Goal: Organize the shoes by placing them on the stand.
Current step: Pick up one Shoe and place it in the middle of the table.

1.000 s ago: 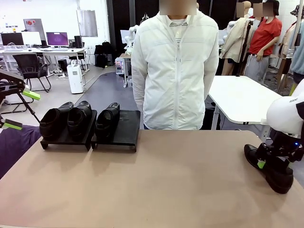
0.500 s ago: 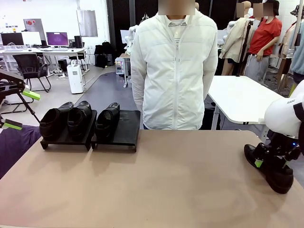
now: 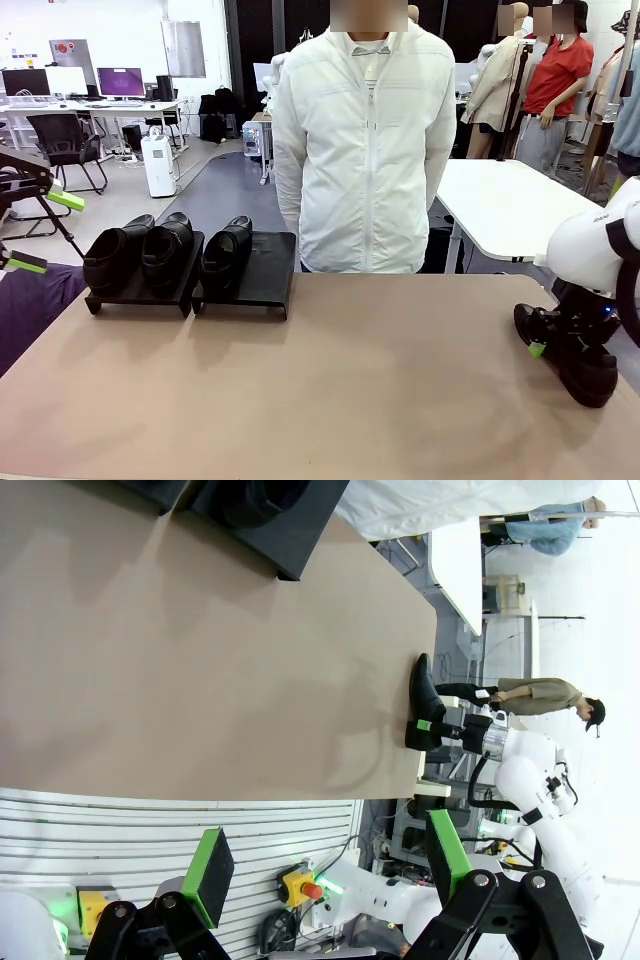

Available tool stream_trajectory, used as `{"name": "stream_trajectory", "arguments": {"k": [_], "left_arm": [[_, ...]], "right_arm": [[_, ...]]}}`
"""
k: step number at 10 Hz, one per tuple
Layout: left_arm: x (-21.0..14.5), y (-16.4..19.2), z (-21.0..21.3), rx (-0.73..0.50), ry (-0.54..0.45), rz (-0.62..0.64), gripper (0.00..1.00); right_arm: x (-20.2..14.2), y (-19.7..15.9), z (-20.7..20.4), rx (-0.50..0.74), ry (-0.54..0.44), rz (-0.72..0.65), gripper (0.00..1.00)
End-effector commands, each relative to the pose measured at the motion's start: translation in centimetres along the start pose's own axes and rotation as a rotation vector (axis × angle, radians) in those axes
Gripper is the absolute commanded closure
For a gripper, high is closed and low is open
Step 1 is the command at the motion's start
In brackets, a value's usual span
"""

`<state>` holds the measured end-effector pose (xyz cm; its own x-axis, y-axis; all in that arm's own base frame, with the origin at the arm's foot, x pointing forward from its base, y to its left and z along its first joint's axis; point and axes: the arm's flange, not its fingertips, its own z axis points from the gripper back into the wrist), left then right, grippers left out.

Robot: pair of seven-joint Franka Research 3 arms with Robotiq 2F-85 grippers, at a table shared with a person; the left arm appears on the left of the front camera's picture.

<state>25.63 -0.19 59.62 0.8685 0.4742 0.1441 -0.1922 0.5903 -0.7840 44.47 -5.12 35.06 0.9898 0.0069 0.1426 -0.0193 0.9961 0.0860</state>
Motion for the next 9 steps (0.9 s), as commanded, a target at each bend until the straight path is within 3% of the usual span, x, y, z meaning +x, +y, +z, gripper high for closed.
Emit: {"name": "stream_trajectory", "arguments": {"k": [1, 9], "left_arm": [[0.1, 0.0, 0.1, -0.020, 0.005, -0.015, 0.00], [0.1, 0.0, 0.1, -0.020, 0.005, -0.015, 0.00]], "right_arm": [[0.1, -0.5, -0.6, 0.028, -0.016, 0.024, 1.00], [-0.7, -1.7, -0.3, 0.046, -0.027, -0.013, 1.00]]}}
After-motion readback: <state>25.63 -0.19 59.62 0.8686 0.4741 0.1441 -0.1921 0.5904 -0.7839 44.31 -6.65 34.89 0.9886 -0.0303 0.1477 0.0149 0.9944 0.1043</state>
